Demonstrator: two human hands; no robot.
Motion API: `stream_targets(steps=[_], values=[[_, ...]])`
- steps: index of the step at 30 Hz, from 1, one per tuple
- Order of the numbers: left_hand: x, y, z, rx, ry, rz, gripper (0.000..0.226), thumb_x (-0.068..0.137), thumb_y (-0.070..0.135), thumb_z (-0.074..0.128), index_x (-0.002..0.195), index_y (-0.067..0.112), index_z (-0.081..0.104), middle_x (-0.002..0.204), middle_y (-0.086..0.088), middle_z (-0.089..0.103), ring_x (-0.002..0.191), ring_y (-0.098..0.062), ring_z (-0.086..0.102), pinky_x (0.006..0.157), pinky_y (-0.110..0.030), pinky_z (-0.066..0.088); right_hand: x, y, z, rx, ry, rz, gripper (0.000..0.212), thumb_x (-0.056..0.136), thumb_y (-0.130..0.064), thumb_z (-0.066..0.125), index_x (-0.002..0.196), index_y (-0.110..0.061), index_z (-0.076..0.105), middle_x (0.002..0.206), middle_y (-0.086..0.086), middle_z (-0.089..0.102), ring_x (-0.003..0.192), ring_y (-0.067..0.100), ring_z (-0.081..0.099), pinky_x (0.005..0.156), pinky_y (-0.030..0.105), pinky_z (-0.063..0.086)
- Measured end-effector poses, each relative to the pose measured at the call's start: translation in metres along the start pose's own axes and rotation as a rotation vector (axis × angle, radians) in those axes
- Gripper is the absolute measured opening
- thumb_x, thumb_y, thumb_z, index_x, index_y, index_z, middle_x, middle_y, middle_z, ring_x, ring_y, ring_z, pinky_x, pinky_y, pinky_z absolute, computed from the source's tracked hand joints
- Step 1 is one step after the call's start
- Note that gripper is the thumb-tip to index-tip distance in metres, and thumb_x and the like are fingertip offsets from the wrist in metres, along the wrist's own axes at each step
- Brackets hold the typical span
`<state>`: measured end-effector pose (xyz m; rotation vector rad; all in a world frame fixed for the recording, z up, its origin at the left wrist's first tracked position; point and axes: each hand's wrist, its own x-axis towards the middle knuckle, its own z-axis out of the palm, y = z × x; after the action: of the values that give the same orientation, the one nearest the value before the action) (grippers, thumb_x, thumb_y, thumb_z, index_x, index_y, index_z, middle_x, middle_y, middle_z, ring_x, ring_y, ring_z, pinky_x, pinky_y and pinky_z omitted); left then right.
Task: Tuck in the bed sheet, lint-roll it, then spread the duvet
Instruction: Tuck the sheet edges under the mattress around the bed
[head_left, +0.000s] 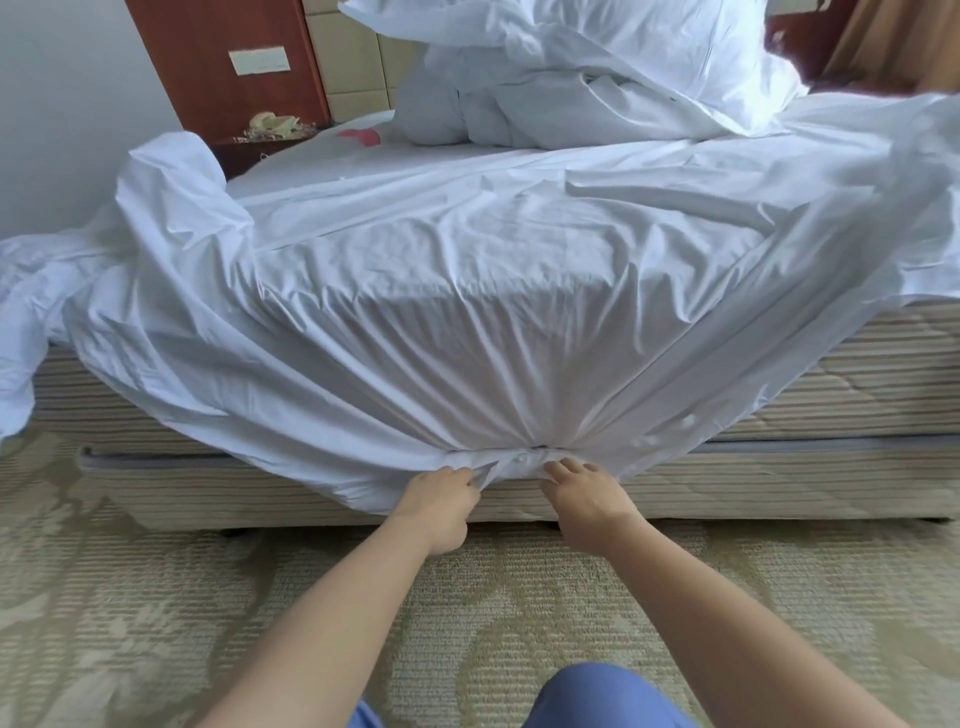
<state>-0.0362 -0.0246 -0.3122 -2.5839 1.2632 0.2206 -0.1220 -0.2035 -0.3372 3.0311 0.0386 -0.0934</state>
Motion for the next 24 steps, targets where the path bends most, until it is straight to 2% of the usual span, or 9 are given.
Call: stream_targets(steps=[4,7,9,12,14,16,21,23,24], values=[[0.003,-0.001,0.012,-0.052,-0.137,-0.062,0.049,0.088,0.016,0.052,0.137,0.019,0.048,0.147,-0.005,0.030,0.126,-0.026,0.040,0.098,-0.043,0.043,-0.002,-0.001,0.001,-0.068,0.076,0.007,0.056,0.082,-0.006,0.060,0.136,-0.009,0.044,0.149,0.012,0.026,0.137,0.028,0.027,0.107,0.037,0.033],[0.007,0.001,0.021,-0.110,-0.144,-0.102,0.059,0.089,0.012,0.053,0.145,0.020,0.034,0.145,-0.006,0.030,0.122,-0.028,0.045,0.093,-0.045,0.047,0.006,-0.005,0.000,-0.050,0.103,0.062,0.065,0.077,0.000,0.063,0.136,-0.010,0.038,0.142,0.011,0.033,0.130,0.029,0.036,0.100,0.037,0.039],[0.012,0.004,0.024,-0.195,-0.089,-0.134,0.064,0.089,0.008,0.052,0.146,0.019,0.026,0.136,-0.006,0.041,0.115,-0.028,0.050,0.088,-0.043,0.049,0.015,-0.009,0.000,-0.054,0.140,0.101,0.067,0.068,0.001,0.070,0.130,-0.009,0.046,0.127,0.009,0.048,0.114,0.028,0.051,0.091,0.037,0.046],[0.018,0.007,0.026,-0.216,-0.031,-0.186,0.062,0.089,0.003,0.049,0.143,0.019,0.023,0.113,-0.008,0.055,0.099,-0.028,0.057,0.074,-0.037,0.047,0.027,-0.011,0.007,-0.080,0.214,0.146,0.066,0.022,-0.002,0.086,0.085,-0.009,0.067,0.072,0.005,0.062,0.061,0.023,0.062,0.048,0.031,0.049],[0.024,0.009,0.030,-0.187,-0.006,-0.206,0.066,0.089,0.001,0.048,0.145,0.021,0.017,0.103,-0.008,0.058,0.092,-0.028,0.059,0.067,-0.036,0.046,0.031,-0.013,0.011,-0.060,0.259,0.160,0.055,0.016,0.002,0.082,0.067,-0.010,0.064,0.053,0.004,0.055,0.045,0.022,0.055,0.039,0.027,0.042],[0.028,0.009,0.033,-0.164,0.037,-0.210,0.070,0.090,0.002,0.048,0.147,0.023,0.013,0.101,-0.008,0.058,0.090,-0.027,0.059,0.067,-0.035,0.046,0.032,-0.015,0.011,-0.069,0.287,0.153,0.049,0.020,0.004,0.081,0.064,-0.008,0.063,0.052,0.005,0.054,0.043,0.022,0.054,0.038,0.026,0.042],[0.026,0.008,0.030,-0.122,0.141,-0.201,0.040,0.092,0.000,0.043,0.130,0.013,0.048,0.111,-0.007,0.059,0.101,-0.026,0.058,0.075,-0.031,0.046,0.024,-0.011,0.014,0.077,0.362,0.159,0.048,0.026,0.010,0.077,0.071,-0.003,0.065,0.069,0.011,0.055,0.043,0.024,0.053,0.035,0.028,0.041],[0.019,0.006,0.023,-0.082,0.285,-0.231,0.029,0.090,0.002,0.051,0.117,0.012,0.058,0.106,-0.006,0.060,0.089,-0.024,0.062,0.064,-0.032,0.045,0.019,-0.005,0.010,0.093,0.420,0.154,0.036,0.038,0.010,0.073,0.070,-0.003,0.064,0.072,0.010,0.054,0.048,0.024,0.053,0.037,0.028,0.041],[0.015,0.004,0.018,-0.098,0.394,-0.233,0.023,0.081,0.003,0.065,0.104,0.011,0.064,0.095,-0.005,0.061,0.073,-0.023,0.064,0.053,-0.031,0.044,0.018,-0.002,0.007,0.085,0.422,0.142,0.031,0.042,0.007,0.069,0.070,-0.004,0.064,0.072,0.009,0.054,0.052,0.024,0.055,0.040,0.028,0.043]])
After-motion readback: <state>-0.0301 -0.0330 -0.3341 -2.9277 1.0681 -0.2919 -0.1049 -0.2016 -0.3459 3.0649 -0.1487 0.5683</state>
